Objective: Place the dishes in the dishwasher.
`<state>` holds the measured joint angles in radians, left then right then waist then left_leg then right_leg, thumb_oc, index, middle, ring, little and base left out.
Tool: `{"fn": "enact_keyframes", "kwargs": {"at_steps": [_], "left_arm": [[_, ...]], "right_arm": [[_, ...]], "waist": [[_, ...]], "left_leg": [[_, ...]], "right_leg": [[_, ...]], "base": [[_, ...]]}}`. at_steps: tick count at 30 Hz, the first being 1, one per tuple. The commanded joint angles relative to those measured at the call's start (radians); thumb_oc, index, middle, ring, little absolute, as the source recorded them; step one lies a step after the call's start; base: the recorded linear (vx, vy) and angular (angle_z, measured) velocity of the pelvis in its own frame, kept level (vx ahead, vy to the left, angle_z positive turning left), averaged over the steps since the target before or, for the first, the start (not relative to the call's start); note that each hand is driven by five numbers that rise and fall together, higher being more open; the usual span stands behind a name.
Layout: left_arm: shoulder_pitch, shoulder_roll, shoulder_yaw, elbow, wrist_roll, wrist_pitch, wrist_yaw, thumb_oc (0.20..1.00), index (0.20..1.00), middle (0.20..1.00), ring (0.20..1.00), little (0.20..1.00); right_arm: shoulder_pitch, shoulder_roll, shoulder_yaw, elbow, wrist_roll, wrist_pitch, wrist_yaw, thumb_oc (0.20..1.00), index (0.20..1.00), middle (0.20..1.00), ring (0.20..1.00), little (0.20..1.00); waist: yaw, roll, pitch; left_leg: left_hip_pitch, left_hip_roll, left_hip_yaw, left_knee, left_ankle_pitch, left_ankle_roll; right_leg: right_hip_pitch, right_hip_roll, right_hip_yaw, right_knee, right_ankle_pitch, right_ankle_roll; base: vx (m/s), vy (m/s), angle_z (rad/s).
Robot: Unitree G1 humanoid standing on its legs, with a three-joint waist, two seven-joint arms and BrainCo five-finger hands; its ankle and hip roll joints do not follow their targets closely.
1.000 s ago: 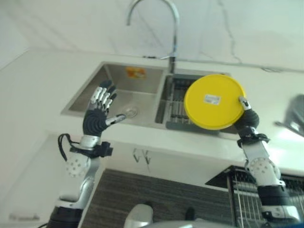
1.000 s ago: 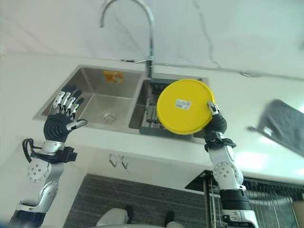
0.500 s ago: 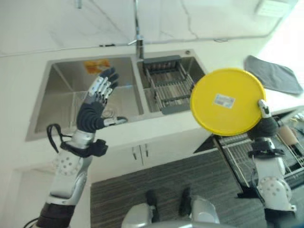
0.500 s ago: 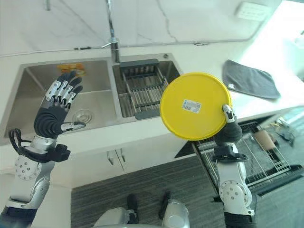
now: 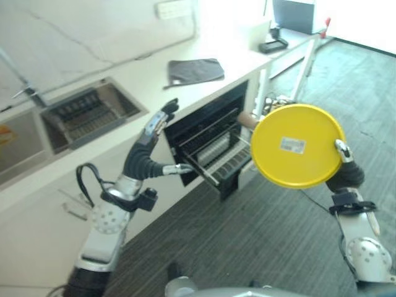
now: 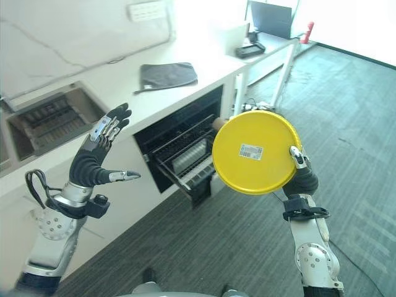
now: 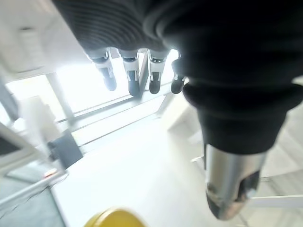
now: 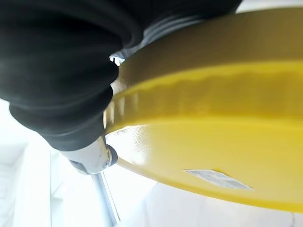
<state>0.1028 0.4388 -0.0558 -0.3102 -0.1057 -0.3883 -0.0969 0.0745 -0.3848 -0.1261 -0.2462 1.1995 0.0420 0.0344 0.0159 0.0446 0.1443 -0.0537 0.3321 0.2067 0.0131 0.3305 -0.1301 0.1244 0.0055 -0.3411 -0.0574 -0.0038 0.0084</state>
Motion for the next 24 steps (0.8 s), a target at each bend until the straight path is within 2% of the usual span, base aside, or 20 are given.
{"fn": "enact_keyframes", "kwargs": {"at_steps": [1,3,4,5,6,9,11,13,14,15,17,19,20,21,22,23,24], "left_arm": [[-0.029,0.111,0.068,-0.085,-0.011,-0.041,0.017,1.0,1.0,1.0,1.0,1.0],[-0.022,0.106,0.076,-0.081,-0.031,-0.031,-0.008,1.0,1.0,1.0,1.0,1.0],[-0.026,0.103,0.072,-0.068,-0.05,-0.024,-0.038,1.0,1.0,1.0,1.0,1.0],[-0.027,0.1,0.066,-0.06,-0.058,-0.018,-0.056,1.0,1.0,1.0,1.0,1.0],[-0.036,0.094,0.031,-0.034,-0.07,0.021,-0.078,1.0,1.0,1.0,1.0,1.0],[-0.04,0.087,-0.002,0.037,-0.133,0.116,-0.083,1.0,1.0,1.0,1.0,1.0],[-0.026,0.081,-0.021,0.106,-0.217,0.218,-0.105,1.0,1.0,1.0,1.0,1.0],[0.005,0.071,-0.029,0.188,-0.264,0.259,-0.134,1.0,1.0,1.0,1.0,1.0],[0.037,0.062,-0.032,0.249,-0.249,0.298,-0.153,1.0,1.0,1.0,1.0,1.0],[0.061,0.061,-0.045,0.309,-0.231,0.292,-0.161,1.0,1.0,1.0,1.0,1.0],[0.094,0.052,-0.084,0.422,-0.191,0.328,-0.147,1.0,1.0,1.0,1.0,1.0],[0.102,0.027,-0.123,0.591,-0.202,0.374,-0.113,1.0,1.0,1.0,1.0,1.0],[0.105,0.015,-0.127,0.631,-0.212,0.367,-0.098,1.0,1.0,1.0,1.0,1.0],[0.104,0.002,-0.132,0.682,-0.208,0.392,-0.076,1.0,1.0,1.0,1.0,1.0],[0.1,-0.01,-0.124,0.773,-0.19,0.423,-0.082,1.0,1.0,1.0,1.0,1.0],[0.099,-0.014,-0.115,0.822,-0.145,0.459,-0.075,1.0,1.0,1.0,1.0,1.0],[0.108,-0.03,-0.113,0.897,-0.109,0.505,-0.054,1.0,1.0,1.0,1.0,1.0]], "right_arm": [[-0.194,0.055,0.02,-0.078,0.021,-0.01,0.065,0.2,0.2,0.2,0.2,0.2],[-0.189,0.053,0.026,-0.085,0.015,-0.026,0.061,0.2,0.2,0.2,0.2,0.2],[-0.187,0.06,0.036,-0.087,0.002,-0.044,0.049,0.2,0.2,0.2,0.2,0.2],[-0.187,0.064,0.041,-0.088,-0.009,-0.052,0.041,0.2,0.2,0.2,0.2,0.2],[-0.186,0.085,0.064,-0.079,-0.039,-0.067,0.042,0.2,0.2,0.2,0.2,0.2],[-0.18,0.083,0.056,-0.056,-0.031,-0.049,0.089,0.2,0.2,0.2,0.2,0.2],[-0.175,0.075,0.032,-0.046,-0.023,-0.038,0.118,0.2,0.2,0.2,0.2,0.2],[-0.167,0.085,0.018,-0.042,-0.022,-0.049,0.129,0.2,0.2,0.2,0.2,0.2],[-0.165,0.091,0.003,-0.041,-0.013,-0.05,0.136,0.2,0.2,0.2,0.2,0.2],[-0.162,0.092,-0.008,-0.045,-0.002,-0.046,0.133,0.2,0.2,0.2,0.2,0.2],[-0.164,0.101,-0.007,-0.037,-0.005,-0.031,0.143,0.2,0.2,0.2,0.2,0.2],[-0.175,0.099,0.005,-0.009,-0.004,-0.025,0.151,0.2,0.2,0.2,0.2,0.2],[-0.179,0.098,0.01,-0.001,0.0,-0.024,0.147,0.2,0.2,0.2,0.2,0.2],[-0.187,0.102,0.024,0.008,-0.001,-0.022,0.139,0.2,0.2,0.2,0.2,0.2],[-0.198,0.099,0.033,0.022,-0.003,-0.011,0.145,0.2,0.2,0.2,0.2,0.2],[-0.205,0.093,0.031,0.029,-0.004,-0.006,0.162,0.2,0.2,0.2,0.2,0.2],[-0.212,0.082,0.026,0.019,0.006,0.018,0.156,0.2,0.2,0.2,0.2,0.2]], "waist": [[0.091,-0.079,0.078],[0.099,-0.079,0.079],[0.108,-0.075,0.079],[0.11,-0.07,0.078],[0.111,-0.06,0.073],[0.113,-0.07,0.074],[0.116,-0.076,0.074],[0.125,-0.085,0.077],[0.132,-0.091,0.082],[0.133,-0.095,0.084],[0.139,-0.09,0.079],[0.14,-0.075,0.065],[0.139,-0.075,0.063],[0.14,-0.077,0.061],[0.144,-0.083,0.065],[0.145,-0.091,0.071],[0.124,-0.089,0.076]], "left_leg": [[-0.003,-0.186,-0.072,0.174,-0.387,0.031],[-0.018,-0.227,-0.034,0.204,-0.416,0.052],[-0.025,-0.251,0.007,0.189,-0.415,0.063],[-0.023,-0.256,0.034,0.167,-0.404,0.068],[0.031,-0.268,0.052,0.082,-0.384,0.085],[0.054,-0.293,-0.017,0.084,-0.402,0.097],[0.065,-0.293,-0.03,0.078,-0.402,0.107],[0.073,-0.294,-0.051,0.065,-0.403,0.121],[0.074,-0.296,-0.066,0.059,-0.405,0.133],[0.079,-0.302,-0.07,0.052,-0.409,0.145],[0.084,-0.313,-0.075,0.037,-0.415,0.17],[0.082,-0.317,-0.081,0.038,-0.426,0.195],[0.083,-0.317,-0.08,0.039,-0.429,0.197],[0.081,-0.316,-0.079,0.041,-0.431,0.195],[0.079,-0.309,-0.083,0.046,-0.428,0.177],[0.086,-0.302,-0.079,0.054,-0.433,0.157],[0.12,-0.269,-0.074,0.067,-0.46,0.114]], "right_leg": [[0.047,-0.122,0.025,0.012,-0.059,0.096],[0.06,-0.124,0.004,0.013,-0.064,0.097],[0.07,-0.119,-0.024,0.019,-0.073,0.097],[0.075,-0.113,-0.04,0.026,-0.082,0.097],[0.078,-0.101,-0.062,0.067,-0.11,0.101],[0.067,-0.108,-0.041,0.129,-0.131,0.113],[0.046,-0.117,-0.045,0.195,-0.15,0.123],[0.023,-0.138,-0.05,0.275,-0.14,0.14],[0.007,-0.15,-0.047,0.342,-0.124,0.152],[-0.015,-0.167,-0.034,0.416,-0.101,0.164],[-0.037,-0.187,-0.024,0.554,-0.058,0.168],[-0.062,-0.182,0.008,0.69,-0.011,0.168],[-0.072,-0.187,0.013,0.692,-0.006,0.164],[-0.082,-0.2,0.012,0.654,-0.012,0.157],[-0.077,-0.226,-0.01,0.525,-0.027,0.152],[-0.075,-0.267,-0.04,0.378,-0.005,0.156],[-0.083,-0.298,-0.039,0.162,0.046,0.182]], "base": [[0.1,-0.222,-0.05],[0.08,-0.045,0.01],[0.12,0.012,0.21],[0.29,0.114,0.74],[0.32,0.199,0.85],[0.27,0.208,0.29],[0.24,0.168,0.01],[0.21,0.106,0.05],[0.22,0.148,0.21],[0.26,0.238,0.34],[0.24,0.273,0.25],[0.27,0.237,0.17],[0.25,0.113,0.26],[0.24,-0.066,0.26],[0.28,-0.21,-0.16],[0.45,-0.441,-0.29],[0.52,-0.559,-0.34]]}}
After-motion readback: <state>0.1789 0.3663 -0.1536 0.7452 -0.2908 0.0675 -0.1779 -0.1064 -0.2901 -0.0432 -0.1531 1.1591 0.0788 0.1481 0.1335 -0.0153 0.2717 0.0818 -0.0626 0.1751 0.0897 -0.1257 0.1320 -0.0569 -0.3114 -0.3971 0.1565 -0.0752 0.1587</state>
